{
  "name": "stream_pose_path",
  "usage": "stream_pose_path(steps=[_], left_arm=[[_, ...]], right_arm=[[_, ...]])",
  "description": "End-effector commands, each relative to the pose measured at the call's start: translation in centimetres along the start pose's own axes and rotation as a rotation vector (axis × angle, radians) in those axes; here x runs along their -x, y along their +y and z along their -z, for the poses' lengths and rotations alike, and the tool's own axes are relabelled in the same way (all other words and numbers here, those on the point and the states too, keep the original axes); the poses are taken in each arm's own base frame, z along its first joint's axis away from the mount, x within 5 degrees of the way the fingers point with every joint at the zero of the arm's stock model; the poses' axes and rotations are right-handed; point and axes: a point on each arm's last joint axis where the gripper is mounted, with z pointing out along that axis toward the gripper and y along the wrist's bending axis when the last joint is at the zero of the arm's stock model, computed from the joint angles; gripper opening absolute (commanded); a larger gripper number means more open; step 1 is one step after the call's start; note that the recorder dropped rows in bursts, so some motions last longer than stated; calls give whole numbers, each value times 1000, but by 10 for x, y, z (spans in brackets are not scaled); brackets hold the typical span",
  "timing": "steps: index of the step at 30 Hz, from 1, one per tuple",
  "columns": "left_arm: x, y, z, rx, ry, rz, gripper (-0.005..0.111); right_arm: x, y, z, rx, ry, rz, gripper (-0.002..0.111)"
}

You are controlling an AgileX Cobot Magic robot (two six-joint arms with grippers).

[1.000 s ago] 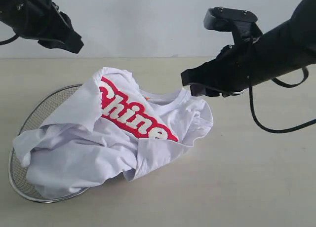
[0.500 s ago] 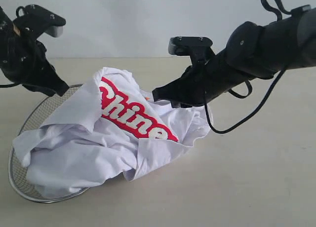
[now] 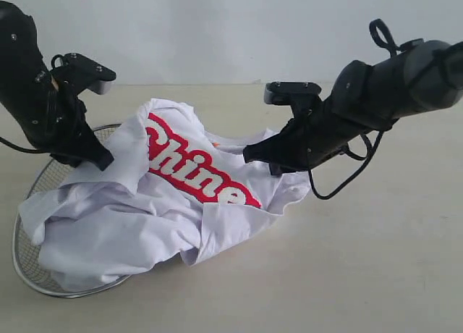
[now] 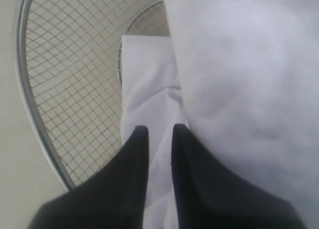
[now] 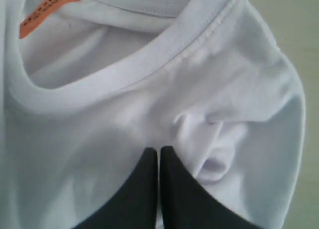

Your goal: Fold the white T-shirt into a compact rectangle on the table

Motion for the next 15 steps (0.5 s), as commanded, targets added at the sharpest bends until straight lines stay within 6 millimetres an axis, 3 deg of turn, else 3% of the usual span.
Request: stream_pose_path(steps=[1, 9, 15], left_arm=[[0, 2, 0, 17, -8, 4, 14], [-1, 3, 0, 22, 0, 12, 14], [-2, 5, 0, 28, 4, 11, 14]], right_arm=[[6, -3, -10, 3, 12, 19, 0], [4, -10, -35, -7, 51, 29, 0], [7, -31, -38, -30, 54, -8, 0]])
